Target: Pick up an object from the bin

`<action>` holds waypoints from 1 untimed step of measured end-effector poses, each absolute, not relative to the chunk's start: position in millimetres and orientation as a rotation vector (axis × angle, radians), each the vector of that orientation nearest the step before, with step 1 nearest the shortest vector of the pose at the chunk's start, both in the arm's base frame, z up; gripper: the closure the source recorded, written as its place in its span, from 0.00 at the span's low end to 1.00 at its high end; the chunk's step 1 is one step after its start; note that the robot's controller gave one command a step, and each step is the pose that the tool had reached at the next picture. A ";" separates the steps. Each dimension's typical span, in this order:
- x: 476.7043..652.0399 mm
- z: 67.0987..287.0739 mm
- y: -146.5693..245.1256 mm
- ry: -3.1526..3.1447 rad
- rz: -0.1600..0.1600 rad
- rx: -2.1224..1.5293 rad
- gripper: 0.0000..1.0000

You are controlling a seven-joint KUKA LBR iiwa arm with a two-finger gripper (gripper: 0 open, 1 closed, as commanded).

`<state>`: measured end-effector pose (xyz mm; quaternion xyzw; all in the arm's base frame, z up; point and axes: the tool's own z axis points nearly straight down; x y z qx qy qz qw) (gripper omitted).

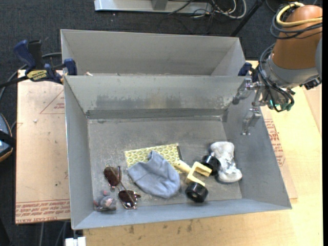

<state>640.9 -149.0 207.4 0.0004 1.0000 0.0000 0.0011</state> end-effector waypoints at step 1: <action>615.9 159.7 -148.4 3.133 -0.002 -0.044 0.00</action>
Offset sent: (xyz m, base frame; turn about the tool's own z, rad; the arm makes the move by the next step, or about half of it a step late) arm -0.0165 0.0166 -0.1374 -0.2550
